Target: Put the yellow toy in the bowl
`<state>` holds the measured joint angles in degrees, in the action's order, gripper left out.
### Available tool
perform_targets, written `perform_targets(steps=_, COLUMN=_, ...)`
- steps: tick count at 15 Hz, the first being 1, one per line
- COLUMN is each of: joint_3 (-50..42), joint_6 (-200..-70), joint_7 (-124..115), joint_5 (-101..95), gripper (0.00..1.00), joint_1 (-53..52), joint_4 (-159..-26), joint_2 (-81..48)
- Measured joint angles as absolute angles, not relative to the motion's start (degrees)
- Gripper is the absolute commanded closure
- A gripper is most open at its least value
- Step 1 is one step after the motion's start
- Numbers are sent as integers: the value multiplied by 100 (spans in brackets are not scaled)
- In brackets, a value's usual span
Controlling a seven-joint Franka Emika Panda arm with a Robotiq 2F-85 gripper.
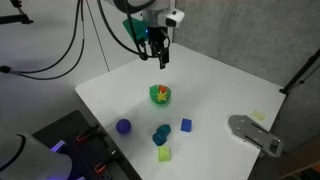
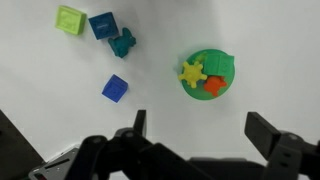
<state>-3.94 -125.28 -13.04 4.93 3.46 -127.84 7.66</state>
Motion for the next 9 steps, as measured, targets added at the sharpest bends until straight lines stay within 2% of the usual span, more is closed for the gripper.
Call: perform_targets(steps=9, joint_3=-426, joint_6=-10606, joint_7=-348, joint_5=-32, gripper=0, joint_1=397, joint_4=-12273, joint_2=1957)
